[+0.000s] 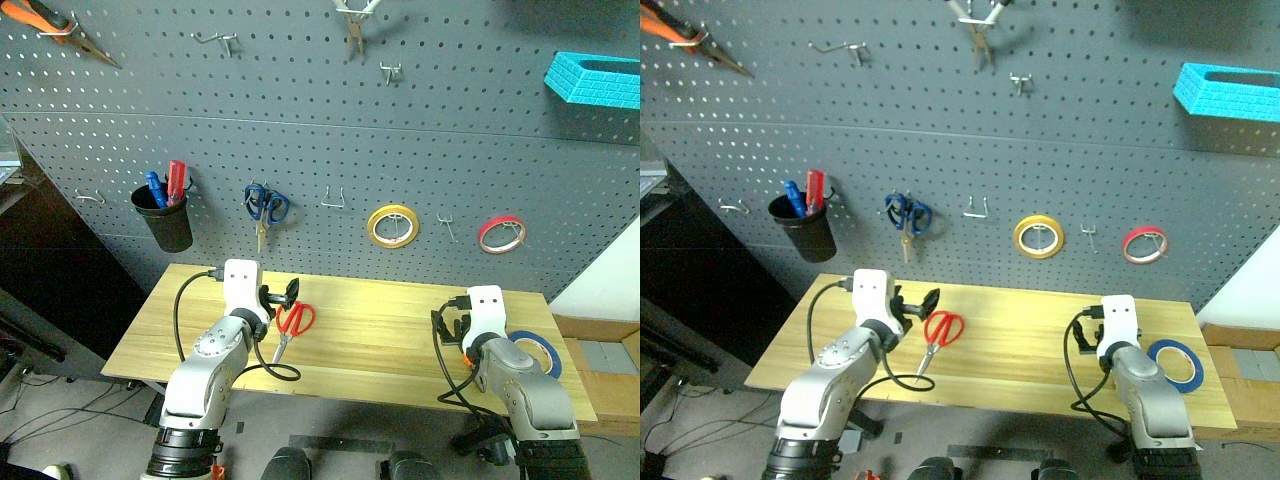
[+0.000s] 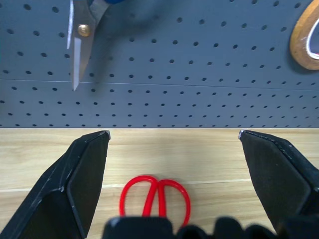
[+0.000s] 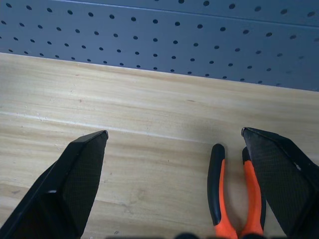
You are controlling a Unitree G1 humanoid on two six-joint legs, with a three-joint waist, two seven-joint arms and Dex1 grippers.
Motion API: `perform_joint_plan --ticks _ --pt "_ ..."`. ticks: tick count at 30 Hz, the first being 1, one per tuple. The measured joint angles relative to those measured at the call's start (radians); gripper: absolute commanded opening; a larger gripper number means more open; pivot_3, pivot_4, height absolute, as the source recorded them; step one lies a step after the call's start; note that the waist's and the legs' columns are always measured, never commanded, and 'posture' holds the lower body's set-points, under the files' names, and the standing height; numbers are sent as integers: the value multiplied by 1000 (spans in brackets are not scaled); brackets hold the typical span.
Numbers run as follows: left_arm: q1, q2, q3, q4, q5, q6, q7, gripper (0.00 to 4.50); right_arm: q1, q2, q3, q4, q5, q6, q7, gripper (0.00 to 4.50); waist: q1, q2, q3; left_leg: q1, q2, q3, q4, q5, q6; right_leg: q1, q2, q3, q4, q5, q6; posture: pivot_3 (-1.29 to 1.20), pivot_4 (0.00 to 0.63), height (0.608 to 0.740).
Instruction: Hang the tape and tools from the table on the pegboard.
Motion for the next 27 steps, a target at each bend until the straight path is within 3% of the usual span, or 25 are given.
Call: perform_joint_plan --ticks 27 --pt "12 -34 -20 0 44 -20 -87 4469 33 -46 -7 -6 -28 7 45 4500 -2 1 -11 2 0 0 0 0 1 2 0 0 0 0 0 146 33 740"
